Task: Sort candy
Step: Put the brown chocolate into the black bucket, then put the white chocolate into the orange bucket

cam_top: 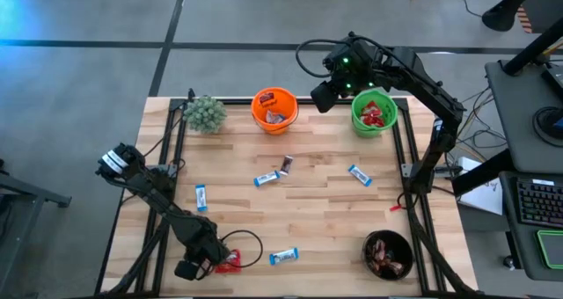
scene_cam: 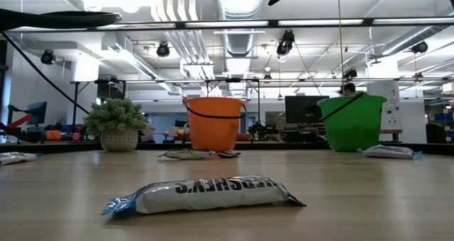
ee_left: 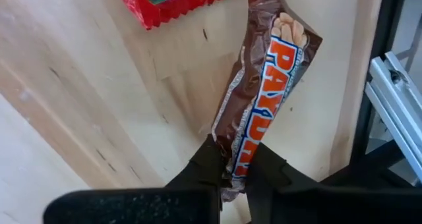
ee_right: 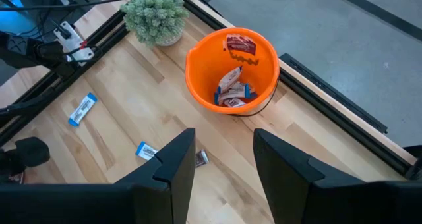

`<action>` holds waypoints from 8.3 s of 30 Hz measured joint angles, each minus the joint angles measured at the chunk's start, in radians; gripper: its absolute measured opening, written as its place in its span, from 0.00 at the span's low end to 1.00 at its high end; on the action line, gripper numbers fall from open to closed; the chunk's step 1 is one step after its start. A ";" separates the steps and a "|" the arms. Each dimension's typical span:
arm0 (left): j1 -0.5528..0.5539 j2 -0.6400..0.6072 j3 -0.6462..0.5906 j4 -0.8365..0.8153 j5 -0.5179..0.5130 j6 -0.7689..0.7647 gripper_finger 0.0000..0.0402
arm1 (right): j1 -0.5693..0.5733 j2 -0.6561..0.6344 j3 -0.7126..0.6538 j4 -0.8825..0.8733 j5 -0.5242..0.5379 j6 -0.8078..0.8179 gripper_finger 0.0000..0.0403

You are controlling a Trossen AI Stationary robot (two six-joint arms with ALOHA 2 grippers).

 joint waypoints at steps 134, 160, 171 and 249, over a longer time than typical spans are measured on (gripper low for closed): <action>0.859 -0.364 0.611 -0.055 -0.740 0.651 0.39 | 0.203 0.028 -0.310 0.645 -0.180 -0.134 0.10; 0.859 -0.390 0.612 -0.177 -0.741 0.677 0.40 | 0.354 -0.164 -0.303 0.120 -0.175 0.132 0.09; 0.859 -0.390 0.612 -0.239 -0.741 0.677 0.39 | 0.525 -0.175 -0.307 -0.156 -0.172 0.360 0.09; 0.859 -0.348 0.612 -0.443 -0.768 0.329 0.50 | 1.277 -0.163 -0.570 -0.187 0.080 1.299 0.45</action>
